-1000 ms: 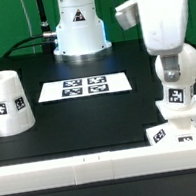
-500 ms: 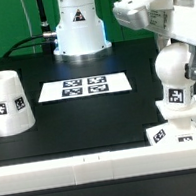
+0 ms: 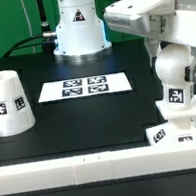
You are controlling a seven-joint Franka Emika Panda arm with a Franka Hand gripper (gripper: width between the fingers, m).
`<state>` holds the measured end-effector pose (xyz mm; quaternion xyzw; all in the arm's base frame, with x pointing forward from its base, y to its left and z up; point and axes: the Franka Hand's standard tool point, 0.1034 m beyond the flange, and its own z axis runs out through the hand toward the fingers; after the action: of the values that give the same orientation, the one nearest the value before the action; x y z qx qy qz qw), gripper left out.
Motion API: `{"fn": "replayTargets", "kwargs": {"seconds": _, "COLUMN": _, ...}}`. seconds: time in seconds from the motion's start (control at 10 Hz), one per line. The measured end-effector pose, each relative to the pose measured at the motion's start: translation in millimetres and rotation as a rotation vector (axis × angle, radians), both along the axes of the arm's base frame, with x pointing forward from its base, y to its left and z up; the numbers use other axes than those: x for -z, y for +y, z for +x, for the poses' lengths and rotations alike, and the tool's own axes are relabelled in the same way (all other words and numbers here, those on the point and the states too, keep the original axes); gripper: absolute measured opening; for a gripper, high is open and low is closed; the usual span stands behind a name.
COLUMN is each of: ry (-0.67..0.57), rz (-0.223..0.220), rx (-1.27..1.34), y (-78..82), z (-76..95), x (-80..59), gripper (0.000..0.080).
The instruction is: Assemble lamp
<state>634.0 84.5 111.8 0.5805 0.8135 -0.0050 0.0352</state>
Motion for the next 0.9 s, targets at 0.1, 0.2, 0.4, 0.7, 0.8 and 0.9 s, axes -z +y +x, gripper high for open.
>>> {"fn": "replayTargets", "kwargs": {"seconds": 0.1, "ry": 0.000, "rz": 0.000, "rx": 0.001, "y": -0.3, "z": 0.0, "x": 0.0, "gripper": 0.0575}}
{"fn": "replayTargets", "kwargs": {"seconds": 0.2, "ry": 0.000, "rz": 0.000, "rx": 0.001, "y": -0.5, "z": 0.1, "x": 0.0, "gripper": 0.0575}}
{"fn": "replayTargets", "kwargs": {"seconds": 0.4, "ry": 0.000, "rz": 0.000, "rx": 0.002, "y": -1.0, "z": 0.1, "x": 0.0, "gripper": 0.0575}}
{"fn": "replayTargets", "kwargs": {"seconds": 0.7, "ry": 0.002, "rz": 0.015, "rx": 0.194, "y": -6.2, "z": -0.7, "x": 0.2, "gripper": 0.0577}}
{"fn": "replayTargets", "kwargs": {"seconds": 0.8, "ry": 0.005, "rz": 0.028, "rx": 0.292, "y": -7.5, "z": -1.2, "x": 0.4, "gripper": 0.0577}}
{"fn": "replayTargets", "kwargs": {"seconds": 0.9, "ry": 0.015, "rz": 0.045, "rx": 0.342, "y": -8.8, "z": -1.5, "x": 0.4, "gripper": 0.0577}}
